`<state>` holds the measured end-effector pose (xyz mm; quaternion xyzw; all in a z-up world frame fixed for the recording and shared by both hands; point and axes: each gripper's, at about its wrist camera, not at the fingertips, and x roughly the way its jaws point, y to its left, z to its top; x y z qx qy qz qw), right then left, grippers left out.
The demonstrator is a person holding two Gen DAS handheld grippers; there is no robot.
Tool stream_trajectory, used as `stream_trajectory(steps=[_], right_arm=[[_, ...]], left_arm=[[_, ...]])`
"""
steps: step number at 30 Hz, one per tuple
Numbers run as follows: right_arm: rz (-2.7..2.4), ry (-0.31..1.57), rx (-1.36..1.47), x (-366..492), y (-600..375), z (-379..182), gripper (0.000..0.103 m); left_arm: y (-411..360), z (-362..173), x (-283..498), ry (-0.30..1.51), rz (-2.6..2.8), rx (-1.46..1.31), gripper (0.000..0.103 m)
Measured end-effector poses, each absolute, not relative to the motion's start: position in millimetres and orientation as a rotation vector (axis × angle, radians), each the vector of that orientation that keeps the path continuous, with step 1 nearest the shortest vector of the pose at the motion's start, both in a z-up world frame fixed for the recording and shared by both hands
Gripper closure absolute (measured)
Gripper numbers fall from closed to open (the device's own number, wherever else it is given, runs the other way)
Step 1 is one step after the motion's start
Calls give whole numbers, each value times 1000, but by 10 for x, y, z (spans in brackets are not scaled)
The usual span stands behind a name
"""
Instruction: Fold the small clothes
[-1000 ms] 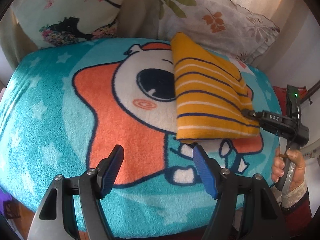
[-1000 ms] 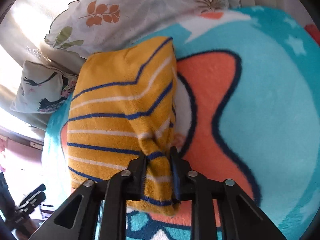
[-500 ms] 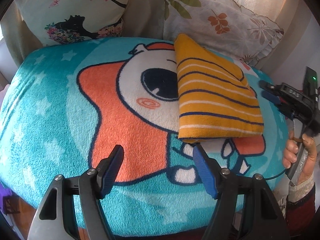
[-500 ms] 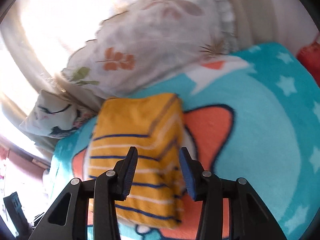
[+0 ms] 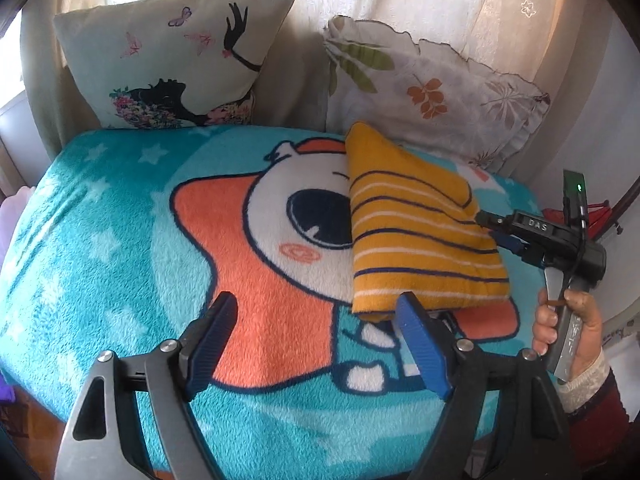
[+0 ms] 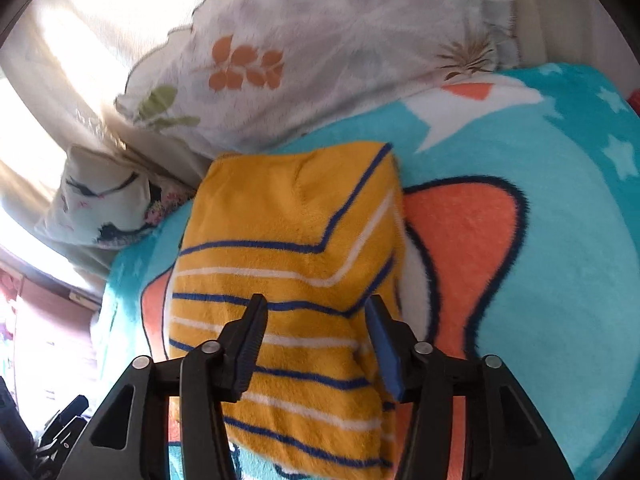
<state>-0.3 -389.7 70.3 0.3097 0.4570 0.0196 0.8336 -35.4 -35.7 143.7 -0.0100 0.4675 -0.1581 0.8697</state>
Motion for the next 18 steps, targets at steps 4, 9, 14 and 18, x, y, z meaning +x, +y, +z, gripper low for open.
stream_trajectory(steps=[4, 9, 14, 18], right_arm=[[2, 966, 693, -48, -4083, 687, 35], [-1, 988, 698, 61, -4144, 584, 33], [16, 990, 754, 294, -4147, 459, 32], [3, 1035, 775, 528, -4085, 285, 30]], left_arm=[[-510, 1364, -94, 999, -353, 40, 22], [-848, 1103, 414, 1062, -432, 57, 22], [-1070, 837, 1000, 1151, -605, -108, 22], [-1261, 531, 1400, 1238, -693, -175, 22]])
